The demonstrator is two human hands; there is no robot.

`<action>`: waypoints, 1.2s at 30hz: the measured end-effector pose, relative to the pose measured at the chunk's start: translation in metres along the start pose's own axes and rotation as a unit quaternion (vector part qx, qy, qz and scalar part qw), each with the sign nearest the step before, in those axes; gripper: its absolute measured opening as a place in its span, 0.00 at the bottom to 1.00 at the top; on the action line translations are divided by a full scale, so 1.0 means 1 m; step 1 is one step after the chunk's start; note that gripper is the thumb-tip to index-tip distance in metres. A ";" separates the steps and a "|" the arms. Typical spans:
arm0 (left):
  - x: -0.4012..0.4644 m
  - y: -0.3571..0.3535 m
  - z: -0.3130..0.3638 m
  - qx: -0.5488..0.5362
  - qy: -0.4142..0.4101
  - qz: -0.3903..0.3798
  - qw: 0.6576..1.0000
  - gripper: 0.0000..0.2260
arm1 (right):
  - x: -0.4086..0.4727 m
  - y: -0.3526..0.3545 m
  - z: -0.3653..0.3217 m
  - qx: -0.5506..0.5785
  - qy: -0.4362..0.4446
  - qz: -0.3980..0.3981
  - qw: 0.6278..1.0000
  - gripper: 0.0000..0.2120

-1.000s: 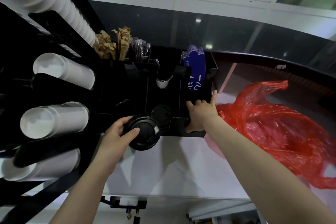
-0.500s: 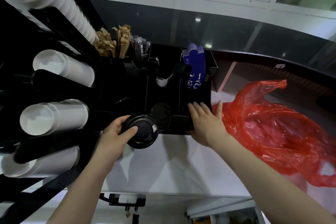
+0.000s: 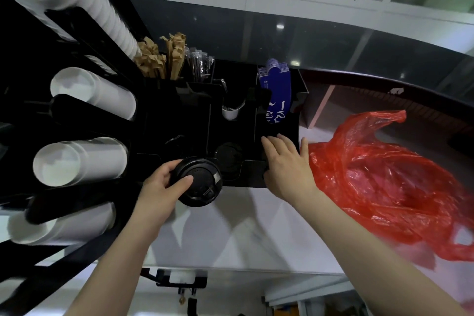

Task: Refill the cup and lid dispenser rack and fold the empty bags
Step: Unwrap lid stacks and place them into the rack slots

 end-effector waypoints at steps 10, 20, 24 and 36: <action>-0.006 0.013 -0.004 -0.002 -0.009 0.003 1.000 0.14 | 0.039 -0.006 -0.064 -0.099 0.093 -0.112 0.984 0.34; -0.009 0.021 -0.005 0.006 -0.007 0.014 1.000 0.14 | 0.058 0.003 -0.059 -0.050 0.056 -0.189 0.979 0.35; -0.013 0.026 -0.004 0.000 -0.009 0.033 0.999 0.15 | 0.053 0.016 -0.065 0.017 0.092 -0.026 0.995 0.32; -0.027 0.034 -0.007 0.160 -0.035 0.138 0.977 0.14 | 0.103 0.007 -0.117 0.007 0.252 -0.172 0.952 0.33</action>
Point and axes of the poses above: each hand's wrist, its own x-axis towards the middle knuckle, its own y-axis out of the back of the hand, z = x × y, the point moved 1 cm from there along x, towards the middle knuckle, and after that the axes turned 6 degrees about y, right-handed, at the moved point
